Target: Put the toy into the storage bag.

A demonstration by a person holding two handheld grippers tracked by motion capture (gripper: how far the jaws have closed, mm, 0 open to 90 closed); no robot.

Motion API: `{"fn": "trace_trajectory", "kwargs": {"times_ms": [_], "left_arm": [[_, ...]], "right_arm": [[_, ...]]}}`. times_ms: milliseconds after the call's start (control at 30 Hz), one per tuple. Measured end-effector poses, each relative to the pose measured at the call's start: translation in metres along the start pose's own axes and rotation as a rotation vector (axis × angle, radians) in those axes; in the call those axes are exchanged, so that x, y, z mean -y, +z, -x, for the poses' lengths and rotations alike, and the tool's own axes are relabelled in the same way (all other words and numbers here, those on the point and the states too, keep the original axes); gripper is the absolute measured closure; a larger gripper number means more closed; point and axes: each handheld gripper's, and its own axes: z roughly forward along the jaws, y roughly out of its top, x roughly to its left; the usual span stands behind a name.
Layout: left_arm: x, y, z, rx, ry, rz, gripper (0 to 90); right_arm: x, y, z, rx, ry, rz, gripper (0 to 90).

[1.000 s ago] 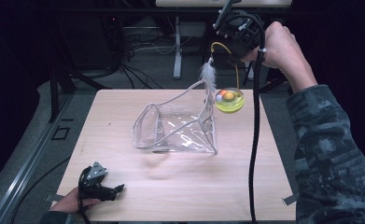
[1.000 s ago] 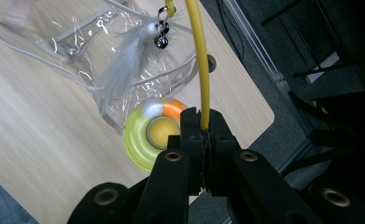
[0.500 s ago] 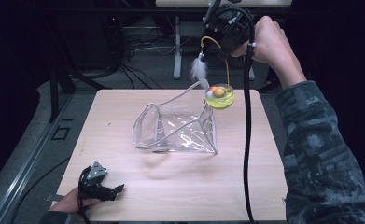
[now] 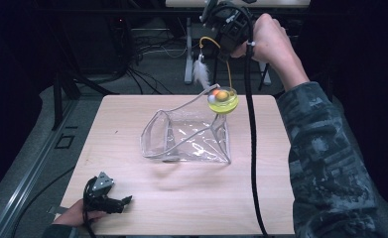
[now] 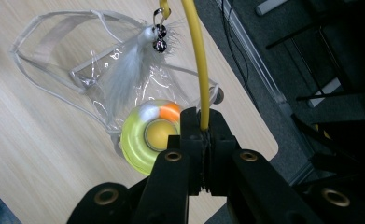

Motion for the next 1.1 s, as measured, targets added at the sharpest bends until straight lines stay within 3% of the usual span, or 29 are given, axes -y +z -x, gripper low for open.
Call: {"fn": "trace_trajectory", "kwargs": {"times_ms": [533, 1100], "left_arm": [[0.0, 0.0, 0.0, -0.002, -0.001, 0.001, 0.0], [0.0, 0.0, 0.0, 0.0, 0.0, 0.0, 0.0]], "right_arm": [[-0.024, 0.014, -0.02, -0.024, -0.032, 0.032, 88.4], [-0.038, 0.048, -0.039, -0.055, -0.063, 0.028, 88.5]]}}
